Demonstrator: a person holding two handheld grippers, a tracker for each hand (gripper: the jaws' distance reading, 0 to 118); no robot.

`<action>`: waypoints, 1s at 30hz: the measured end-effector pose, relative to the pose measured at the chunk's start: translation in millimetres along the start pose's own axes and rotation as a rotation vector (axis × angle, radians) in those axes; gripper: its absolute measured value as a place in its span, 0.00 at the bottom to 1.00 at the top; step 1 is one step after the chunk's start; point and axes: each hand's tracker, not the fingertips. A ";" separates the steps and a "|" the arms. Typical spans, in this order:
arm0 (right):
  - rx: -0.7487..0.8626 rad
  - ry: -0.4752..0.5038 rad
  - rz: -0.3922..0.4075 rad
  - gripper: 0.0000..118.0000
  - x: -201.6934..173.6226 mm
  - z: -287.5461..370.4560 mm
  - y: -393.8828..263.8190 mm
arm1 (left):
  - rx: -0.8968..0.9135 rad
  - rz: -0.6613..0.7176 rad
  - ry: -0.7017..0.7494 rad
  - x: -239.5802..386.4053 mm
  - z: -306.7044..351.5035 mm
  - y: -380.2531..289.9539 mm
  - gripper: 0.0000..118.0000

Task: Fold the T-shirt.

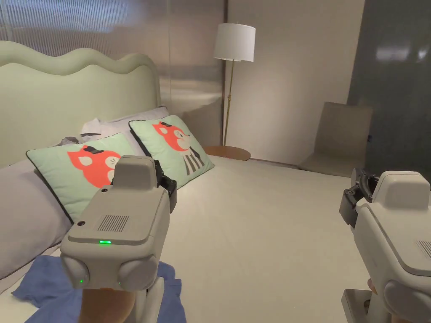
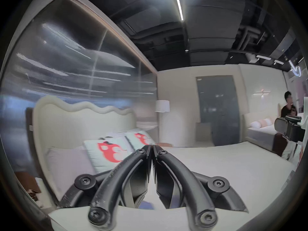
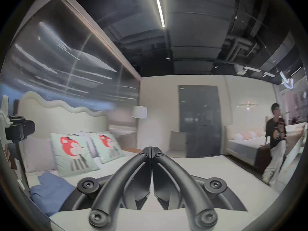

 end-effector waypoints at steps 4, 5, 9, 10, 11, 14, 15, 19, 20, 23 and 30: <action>-0.029 0.039 -0.011 0.00 -28.1 -16.8 -13.0 | -0.037 -0.006 0.044 -26.9 0.3 -11.4 0.00; -0.046 0.053 -0.017 0.00 -33.2 -20.5 -17.2 | -0.053 -0.006 0.051 -31.6 -2.3 -16.8 0.00; -0.083 0.071 0.010 0.00 -42.9 -29.9 -36.2 | -0.166 -0.006 0.023 -35.6 -17.9 -42.4 0.00; -0.093 0.069 0.014 0.00 -43.3 -32.5 -40.5 | -0.203 -0.001 0.007 -35.5 -22.6 -49.8 0.00; -0.114 0.066 0.015 0.00 -43.2 -36.7 -46.4 | -0.257 0.008 -0.012 -34.0 -29.2 -61.1 0.00; -0.165 0.054 0.007 0.00 -40.9 -45.2 -61.9 | -0.463 0.015 -0.068 -32.2 -49.6 -98.6 0.00; -0.180 0.048 0.005 0.00 -40.1 -48.1 -68.0 | -0.530 0.025 -0.083 -30.5 -55.5 -115.1 0.00; -0.238 0.039 0.018 0.00 -39.6 -56.8 -88.5 | -0.818 0.061 -0.130 -30.2 -78.9 -175.7 0.13; -0.253 0.040 0.023 0.00 -39.9 -58.0 -93.9 | -0.886 0.086 -0.143 -30.8 -84.0 -192.3 0.36; -0.287 0.038 0.035 0.00 -40.3 -64.1 -107.3 | -0.997 0.104 -0.122 -30.0 -92.6 -230.7 0.93; -0.339 0.030 0.048 0.00 -36.6 -71.3 -127.2 | -1.131 0.068 -0.053 -27.2 -106.7 -283.6 0.75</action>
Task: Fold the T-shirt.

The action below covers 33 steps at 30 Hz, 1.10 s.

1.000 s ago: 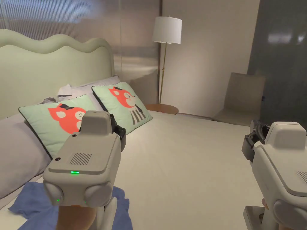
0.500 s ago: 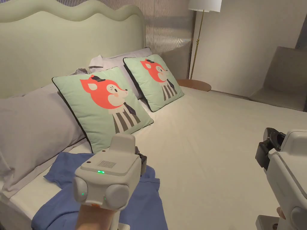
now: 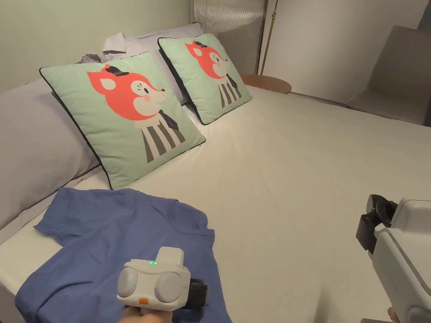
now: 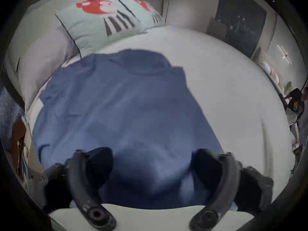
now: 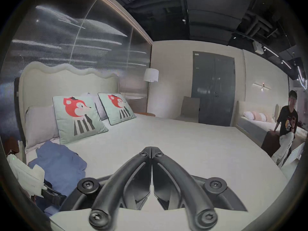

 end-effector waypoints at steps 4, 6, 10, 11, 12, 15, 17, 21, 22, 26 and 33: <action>-0.017 -0.006 0.003 0.00 4.2 -3.7 -3.4 | 0.036 0.001 0.003 -0.3 13.0 2.7 0.49; -0.020 -0.009 -0.006 0.00 6.7 -3.0 -2.2 | 0.087 0.023 0.025 -3.5 22.7 10.3 0.15; 0.000 -0.014 -0.012 0.00 14.4 7.6 4.0 | 0.161 0.111 -0.035 -8.8 54.8 22.0 0.04; 0.007 -0.013 -0.014 0.00 18.2 11.5 6.6 | 0.209 0.075 -0.025 -5.2 67.4 24.5 0.04; 0.015 -0.018 -0.014 0.00 21.9 15.3 9.3 | 0.265 0.061 -0.014 -0.3 82.6 28.1 0.04; 0.046 -0.042 -0.026 0.00 36.2 29.0 17.4 | 0.386 0.086 -0.098 13.6 126.1 43.6 0.04; 0.072 -0.071 -0.038 0.00 50.0 43.6 23.3 | 0.493 0.062 -0.174 31.6 159.7 54.7 0.04; 0.118 -0.127 -0.070 0.00 80.9 74.3 32.4 | 0.610 -0.042 -0.314 82.4 209.1 65.7 0.04; 0.127 -0.143 -0.074 0.00 89.7 83.0 34.1 | 0.624 -0.061 -0.368 97.6 218.1 66.5 0.04; 0.166 -0.222 -0.081 0.00 130.2 123.6 37.1 | 0.667 -0.141 -0.563 166.6 238.6 60.4 0.04; 0.199 -0.406 -0.077 0.00 204.0 197.2 32.1 | 0.527 -0.337 -0.823 298.9 220.0 10.0 0.04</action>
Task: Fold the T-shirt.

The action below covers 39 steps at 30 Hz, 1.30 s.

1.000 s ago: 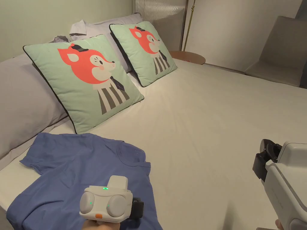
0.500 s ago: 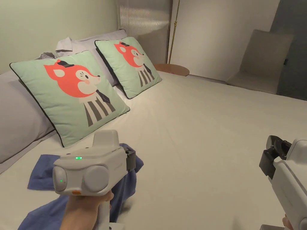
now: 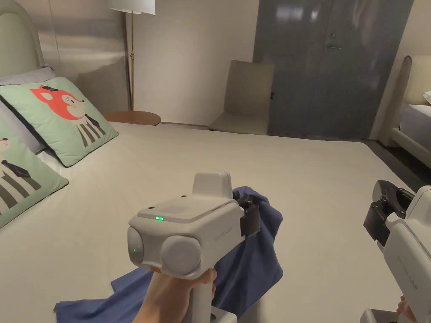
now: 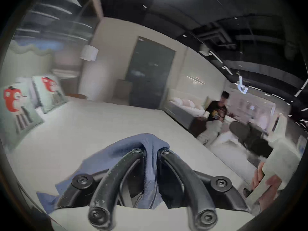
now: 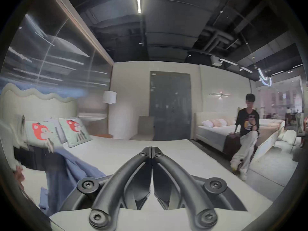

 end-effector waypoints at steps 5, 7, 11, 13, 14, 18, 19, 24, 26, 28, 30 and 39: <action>-0.023 -0.099 0.014 0.00 47.8 21.1 -9.3 | -0.230 0.002 -0.130 51.7 -65.7 -81.1 0.04; -0.039 -0.125 0.012 0.00 61.5 27.3 -14.9 | -0.340 0.003 -0.161 67.5 -88.8 -117.0 0.04; -0.068 -0.156 0.006 0.00 78.2 34.5 -26.4 | -0.537 -0.025 -0.156 87.7 -122.3 -181.5 0.04; -0.076 -0.161 0.008 0.00 81.4 35.0 -29.9 | -0.601 0.030 -0.153 87.7 -130.8 -197.6 0.04; -0.081 -0.163 0.008 0.00 82.2 35.5 -31.3 | -0.621 0.060 -0.158 86.2 -134.9 -204.0 0.04; -0.089 -0.159 0.011 0.00 80.7 34.2 -32.9 | -0.629 0.034 -0.146 81.7 -134.3 -203.8 0.12; -0.089 -0.156 0.014 0.00 79.5 34.6 -33.1 | -0.614 0.043 -0.155 79.6 -130.8 -199.1 0.27; -0.079 -0.134 0.024 0.00 72.0 35.8 -31.7 | -0.395 0.043 -0.150 53.0 -78.1 -143.9 0.91; -0.071 -0.123 0.023 0.00 68.7 35.2 -31.3 | -0.242 0.002 -0.049 27.5 -37.2 -107.4 0.91; -0.061 -0.111 0.016 0.00 64.2 34.9 -31.1 | -0.107 -0.024 0.064 3.5 -0.6 -80.4 0.91; -0.051 -0.100 0.010 0.00 58.1 33.5 -31.4 | 0.022 -0.058 0.209 -25.1 44.0 -54.1 0.91; -0.060 -0.053 -0.026 0.00 33.1 22.5 -38.7 | 0.300 -0.055 0.654 -99.3 152.5 -20.6 0.01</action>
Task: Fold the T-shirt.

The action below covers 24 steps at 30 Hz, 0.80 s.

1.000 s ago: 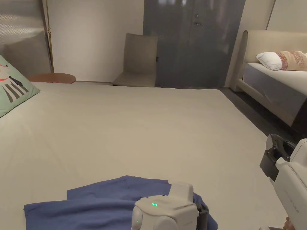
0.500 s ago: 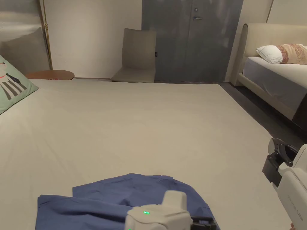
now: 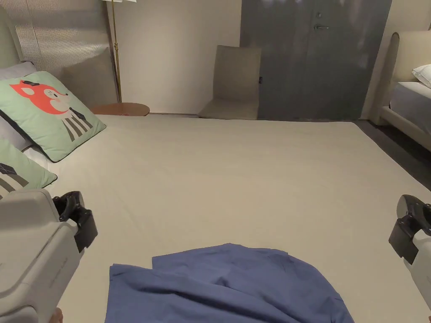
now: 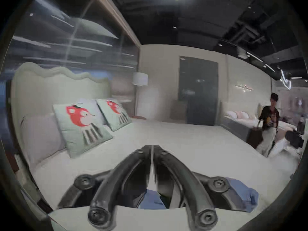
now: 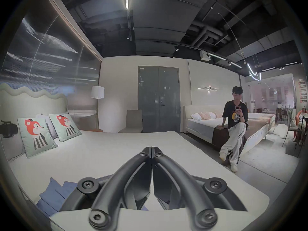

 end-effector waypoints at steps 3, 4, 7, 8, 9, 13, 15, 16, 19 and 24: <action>-0.003 0.012 0.005 0.00 -5.9 0.3 -1.0 | -0.014 -0.023 0.005 -4.9 2.0 -0.9 0.01; -0.003 0.012 0.007 0.00 -6.9 0.1 -1.3 | -0.021 -0.031 0.010 -5.4 2.1 -2.7 0.01; -0.012 0.017 0.013 0.00 -7.6 -0.5 -3.8 | -0.136 -0.041 -0.029 -6.4 -5.0 -15.3 0.01; -0.017 0.015 0.015 0.00 -7.8 -0.7 -5.3 | -0.208 -0.048 -0.041 -6.2 -10.7 -25.7 0.01; -0.023 0.016 0.013 0.00 -7.5 -0.9 -6.4 | -0.256 -0.050 -0.052 -6.3 -14.2 -33.4 0.01; -0.062 0.015 0.022 0.00 -7.6 -0.1 -17.8 | -0.543 -0.027 -0.094 -7.7 -31.5 -92.2 0.01; -0.087 0.018 0.027 0.00 -6.8 0.7 -25.8 | -0.652 -0.015 -0.093 -7.7 -39.4 -121.8 0.41; -0.098 0.019 0.031 0.00 -6.5 0.7 -28.9 | -0.696 -0.007 -0.087 -7.4 -42.8 -133.3 0.69; -0.135 0.014 0.045 0.00 -4.9 0.6 -39.9 | -0.780 0.032 -0.100 -7.8 -45.4 -166.8 0.90; -0.211 -0.004 0.055 0.00 1.8 -4.4 -59.4 | -0.839 0.008 -0.067 -0.8 -48.1 -195.5 0.82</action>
